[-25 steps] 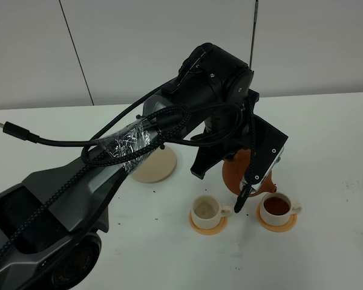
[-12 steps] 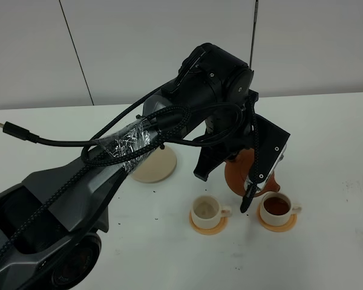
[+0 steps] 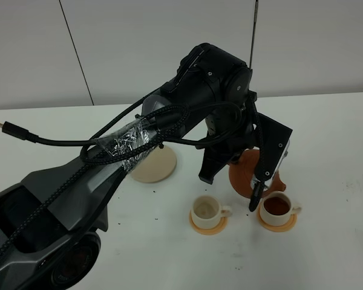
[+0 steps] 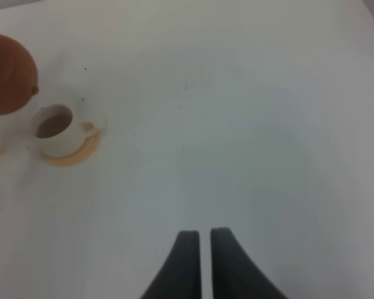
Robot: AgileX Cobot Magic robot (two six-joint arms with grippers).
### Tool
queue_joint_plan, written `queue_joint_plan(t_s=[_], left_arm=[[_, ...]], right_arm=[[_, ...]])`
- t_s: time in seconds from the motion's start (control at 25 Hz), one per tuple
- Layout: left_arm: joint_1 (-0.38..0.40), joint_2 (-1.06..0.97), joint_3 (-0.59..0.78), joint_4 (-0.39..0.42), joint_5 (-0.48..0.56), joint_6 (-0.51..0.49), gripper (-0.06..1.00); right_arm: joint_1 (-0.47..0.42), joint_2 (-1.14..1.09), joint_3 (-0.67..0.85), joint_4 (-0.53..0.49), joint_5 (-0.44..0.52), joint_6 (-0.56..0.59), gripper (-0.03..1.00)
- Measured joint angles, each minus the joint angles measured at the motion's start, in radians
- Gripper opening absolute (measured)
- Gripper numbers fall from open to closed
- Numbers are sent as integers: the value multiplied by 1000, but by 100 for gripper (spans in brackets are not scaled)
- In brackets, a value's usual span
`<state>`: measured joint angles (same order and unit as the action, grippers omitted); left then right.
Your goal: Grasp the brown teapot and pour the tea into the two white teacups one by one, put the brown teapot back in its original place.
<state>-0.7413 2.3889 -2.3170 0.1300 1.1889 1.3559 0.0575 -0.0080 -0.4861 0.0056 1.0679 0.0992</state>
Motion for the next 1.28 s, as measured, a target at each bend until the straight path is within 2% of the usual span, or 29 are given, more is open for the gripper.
queue_joint_plan(t_s=[0.68,1.0,1.28], left_arm=[[89,0,0,-154,0,-32,18],[131,0,0,-284,-1,-33,18],[135,0,0,-315,0,-32,18]], right_arm=[[0,0,0,0,0,0,3],[0,0,0,0,0,0,3],[0,0,0,0,0,0,3]])
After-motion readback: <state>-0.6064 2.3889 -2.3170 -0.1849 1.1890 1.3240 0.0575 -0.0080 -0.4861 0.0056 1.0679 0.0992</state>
